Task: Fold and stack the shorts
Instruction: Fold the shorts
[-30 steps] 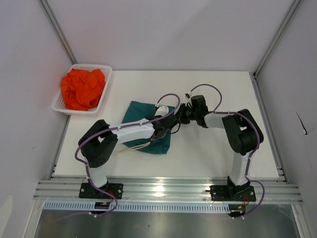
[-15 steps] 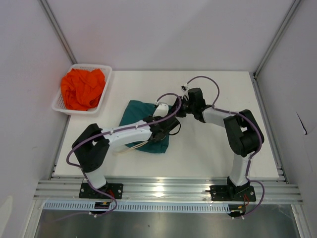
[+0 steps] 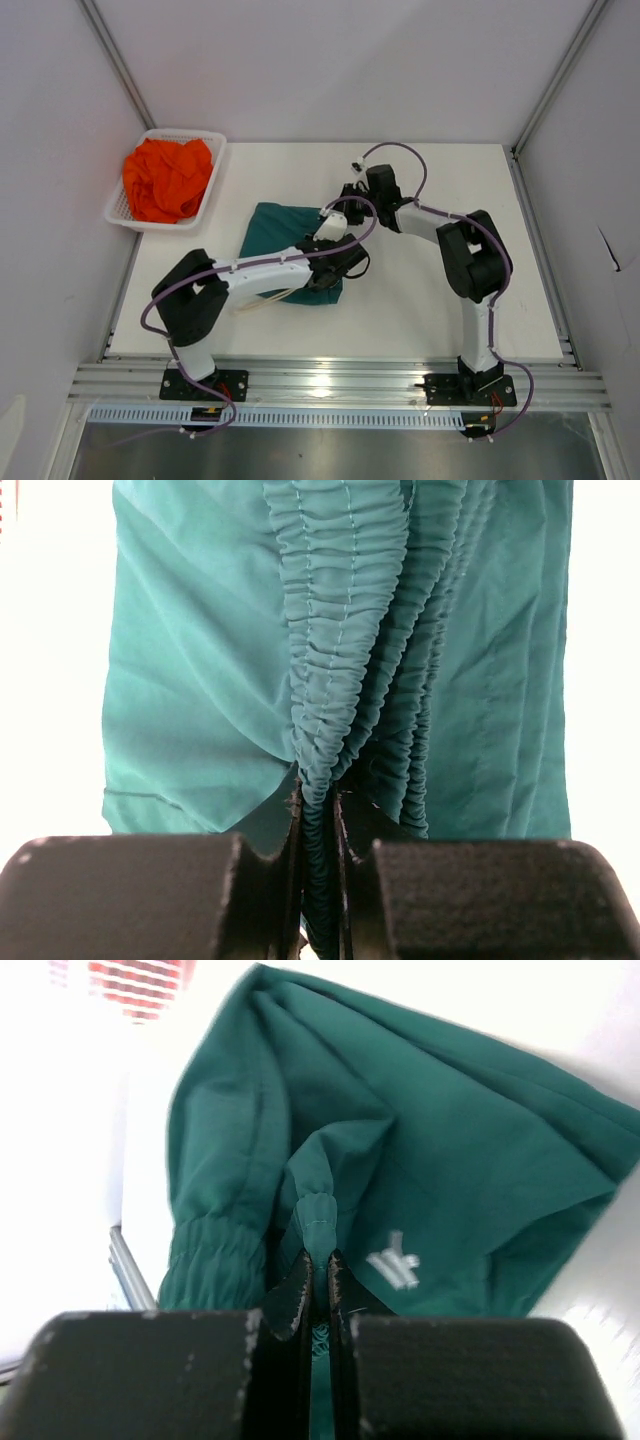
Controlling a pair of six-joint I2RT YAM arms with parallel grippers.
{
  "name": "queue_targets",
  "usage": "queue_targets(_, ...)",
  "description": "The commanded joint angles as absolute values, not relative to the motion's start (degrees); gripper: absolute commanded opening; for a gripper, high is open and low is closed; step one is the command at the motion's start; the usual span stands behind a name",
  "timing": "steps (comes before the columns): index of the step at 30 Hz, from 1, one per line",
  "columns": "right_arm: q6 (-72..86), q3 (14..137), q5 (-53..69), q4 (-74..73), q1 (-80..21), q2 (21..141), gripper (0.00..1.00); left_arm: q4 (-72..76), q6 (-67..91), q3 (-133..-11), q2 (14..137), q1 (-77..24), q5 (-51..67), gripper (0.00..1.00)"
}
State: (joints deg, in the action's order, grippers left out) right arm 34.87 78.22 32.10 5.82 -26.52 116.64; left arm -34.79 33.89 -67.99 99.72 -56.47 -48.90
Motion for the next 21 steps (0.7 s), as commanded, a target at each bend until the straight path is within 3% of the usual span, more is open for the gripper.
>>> queue_targets(1, 34.01, 81.38, 30.85, 7.65, -25.84, 121.27, 0.00, -35.60, 31.91, -71.01, 103.96, -57.74, -48.08, 0.06)
queue_targets(8, 34.37, 84.02, 31.20, 10.28, -25.05, 127.52, 0.00, -36.47, 31.12, -76.46, 112.58, -59.50, -46.32, 0.09)
queue_targets(12, 33.75, 84.99, 31.03, 10.02, -24.61, 128.85, 0.00, -35.95, 29.97, -77.61, 114.52, -59.76, -42.99, 0.19)
queue_targets(13, 33.66, 84.99, 31.03, 10.11, -24.35, 129.02, 0.00, -35.43, 29.80, -77.52, 114.43, -59.68, -41.41, 0.31)
queue_targets(15, 33.92, 85.34, 31.55, 10.19, -24.08, 129.37, 0.00, -34.98, 29.36, -77.43, 113.91, -59.68, -40.17, 0.46)
queue_targets(16, 33.93, 85.43, 31.73, 10.37, -23.82, 129.46, 0.00, -34.98, 29.36, -77.43, 113.56, -59.68, -39.38, 0.65)
queue_targets(18, 34.01, 85.95, 31.82, 10.28, -23.56, 129.46, 0.00, -35.59, 29.09, -77.78, 111.54, -59.76, -38.76, 0.81)
queue_targets(21, 33.84, 86.92, 32.25, 9.41, -23.20, 129.55, 0.02, -37.26, 28.83, -79.10, 108.47, -59.77, -38.23, 0.91)
